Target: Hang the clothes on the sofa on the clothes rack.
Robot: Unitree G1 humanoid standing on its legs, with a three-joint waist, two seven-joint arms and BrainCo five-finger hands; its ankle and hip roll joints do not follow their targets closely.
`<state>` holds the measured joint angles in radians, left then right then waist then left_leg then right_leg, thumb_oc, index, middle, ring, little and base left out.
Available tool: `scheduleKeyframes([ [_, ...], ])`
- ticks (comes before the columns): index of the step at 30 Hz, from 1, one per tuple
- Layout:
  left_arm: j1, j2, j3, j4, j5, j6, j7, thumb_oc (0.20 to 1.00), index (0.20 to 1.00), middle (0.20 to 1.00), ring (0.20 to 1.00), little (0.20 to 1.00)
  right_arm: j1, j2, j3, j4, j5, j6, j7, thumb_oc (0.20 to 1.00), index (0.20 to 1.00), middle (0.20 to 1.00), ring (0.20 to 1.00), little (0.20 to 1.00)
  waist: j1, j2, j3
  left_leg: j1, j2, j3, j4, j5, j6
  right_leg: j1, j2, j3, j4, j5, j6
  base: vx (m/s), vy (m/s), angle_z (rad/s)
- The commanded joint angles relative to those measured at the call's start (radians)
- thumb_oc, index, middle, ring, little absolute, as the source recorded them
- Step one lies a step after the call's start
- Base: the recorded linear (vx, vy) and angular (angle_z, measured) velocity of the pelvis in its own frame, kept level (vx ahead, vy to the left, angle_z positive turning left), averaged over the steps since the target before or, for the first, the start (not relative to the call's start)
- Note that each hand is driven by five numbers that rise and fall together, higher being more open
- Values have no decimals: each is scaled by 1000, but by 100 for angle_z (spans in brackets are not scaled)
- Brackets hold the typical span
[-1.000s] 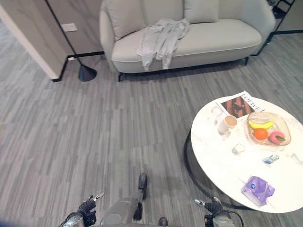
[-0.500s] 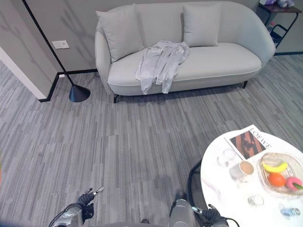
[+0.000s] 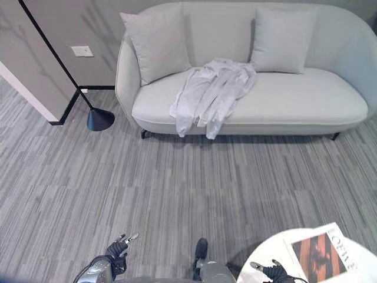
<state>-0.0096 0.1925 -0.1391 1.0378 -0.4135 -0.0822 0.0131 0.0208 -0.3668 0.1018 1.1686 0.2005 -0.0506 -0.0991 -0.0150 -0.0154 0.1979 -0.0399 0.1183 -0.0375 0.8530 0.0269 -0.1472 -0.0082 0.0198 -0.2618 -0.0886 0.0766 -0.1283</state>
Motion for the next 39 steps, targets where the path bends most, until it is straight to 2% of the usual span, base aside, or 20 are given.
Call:
scheduleKeyframes([
  [1,-20,52,-50,-10,-11,-12,2,1000,1000,1000,1000,1000,17,-44,5,-4,47,-1,-22,1000,1000,1000,1000,1000,-8,-15,17,-7,11,80,-310,35,86,38,-59,75,1,-38,183,365,-145,-51],
  [2,-21,48,-50,-12,-9,-11,5,1000,1000,1000,1000,1000,14,-50,4,-42,52,-5,-24,1000,1000,1000,1000,1000,11,-15,29,-59,-1,110,-380,-7,91,74,-53,93,1,-58,188,363,-83,-51],
  [6,-14,45,-44,-25,-14,-13,8,1000,1000,1000,1000,1000,9,-58,6,-71,49,-13,-31,1000,1000,1000,1000,1000,43,-15,38,-117,-48,140,-605,-1,93,121,-47,109,1,-88,199,345,-6,-52],
  [7,8,50,-31,-31,-16,-17,4,1000,1000,1000,1000,1000,2,-57,19,-69,35,-14,-32,1000,1000,1000,1000,1000,84,17,35,-156,-77,112,-861,118,72,179,-1,140,1,-129,201,422,27,-41],
  [9,15,52,-25,-23,-19,-18,0,1000,1000,1000,1000,1000,-1,-53,21,-57,26,-14,-36,1000,1000,1000,1000,1000,98,22,39,-208,-78,137,-940,149,50,222,8,155,1,-156,196,595,53,-44],
  [10,26,52,-17,-16,-16,-16,-2,1000,1000,1000,1000,1000,3,-46,22,-56,19,-10,-34,1000,1000,1000,1000,1000,101,26,34,-240,-65,201,-940,161,43,255,13,172,1,-178,194,509,63,-59],
  [12,44,53,10,-1,-14,-14,-1,1000,1000,1000,1000,1000,7,-33,34,-56,-10,0,-21,1000,1000,1000,1000,1000,113,31,5,-209,-54,229,-940,176,56,285,20,204,1,-195,196,423,106,-53],
  [15,51,55,27,23,-19,-20,2,1000,1000,1000,1000,1000,6,-15,48,-32,-21,-2,-12,1000,1000,1000,1000,1000,131,12,-30,-175,-68,195,-940,207,67,318,1,244,1,-228,195,501,165,-57],
  [18,56,65,37,33,-12,-17,3,1000,1000,1000,1000,1000,-4,-7,52,-24,-40,4,-8,1000,1000,1000,1000,1000,145,-15,-52,-143,-90,182,-940,189,87,340,-38,252,1,-224,217,410,139,-56],
  [21,63,78,47,34,-12,-19,-1,1000,1000,1000,1000,1000,-2,-7,52,-20,-64,1,2,1000,1000,1000,1000,1000,156,-51,-75,-98,-130,184,-940,140,126,331,-99,256,63,-170,259,303,145,-58],
  [22,59,87,44,26,-9,-14,-5,1000,1000,1000,1000,1000,-10,-13,42,-17,-64,3,0,1000,1000,1000,1000,1000,156,-62,-74,-68,-157,185,-940,106,147,262,-132,252,220,-97,306,330,233,-12],
  [24,48,93,42,13,-14,-14,-1,1000,1000,1000,1000,1000,-18,-24,32,-25,-58,1,-3,1000,1000,1000,1000,1000,140,-56,-55,-29,-176,172,-940,76,166,163,-149,255,419,31,342,199,189,8],
  [25,48,93,42,13,-14,-14,-1,1000,1000,1000,1000,1000,-18,-25,32,-25,-58,1,-3,1000,1000,1000,1000,1000,142,-54,-57,-32,-173,173,-940,77,166,160,-147,256,418,34,341,82,128,72],
  [26,43,98,40,4,-17,-15,4,1000,1000,1000,1000,1000,-21,-29,26,-30,-53,1,-4,1000,1000,1000,1000,1000,128,-45,-41,-12,-174,162,-940,65,178,112,-146,257,524,101,340,140,176,76],
  [27,33,107,35,-4,-19,-13,9,1000,1000,1000,1000,1000,-23,-34,19,-41,-53,1,-11,1000,1000,1000,1000,1000,106,-5,-17,29,-150,145,-940,36,189,4,-165,213,663,91,311,229,200,66],
  [28,28,110,34,-6,-18,-14,9,1000,1000,1000,1000,1000,-18,-31,18,-40,-51,-1,-14,1000,1000,1000,1000,1000,100,6,-10,48,-140,141,-940,18,187,-31,-200,166,650,57,295,371,110,13],
  [29,17,112,32,-17,-20,-18,14,1000,1000,1000,1000,1000,-13,-37,17,-44,-50,0,-13,1000,1000,1000,1000,1000,89,12,-4,72,-137,125,-940,-5,177,-40,-232,95,488,-15,271,333,-32,35],
  [31,3,113,19,-10,-17,-25,18,1000,1000,1000,1000,1000,-14,-36,20,-44,-46,-1,-15,1000,1000,1000,1000,1000,59,6,17,109,-143,93,-940,-33,168,-73,-175,115,330,-55,265,317,-121,62],
  [35,-15,109,0,10,7,-32,14,1000,1000,1000,1000,1000,17,-31,19,4,-42,4,-17,1000,1000,1000,1000,1000,34,-30,20,141,-157,47,-940,-68,151,-36,-121,190,48,-1,285,213,-134,65],
  [39,-4,86,-5,15,7,-33,9,1000,1000,1000,1000,1000,39,-38,5,32,-30,1,-12,1000,1000,1000,1000,1000,35,-27,-8,137,-134,26,-940,-66,131,12,-95,168,1,-2,271,166,-185,77],
])
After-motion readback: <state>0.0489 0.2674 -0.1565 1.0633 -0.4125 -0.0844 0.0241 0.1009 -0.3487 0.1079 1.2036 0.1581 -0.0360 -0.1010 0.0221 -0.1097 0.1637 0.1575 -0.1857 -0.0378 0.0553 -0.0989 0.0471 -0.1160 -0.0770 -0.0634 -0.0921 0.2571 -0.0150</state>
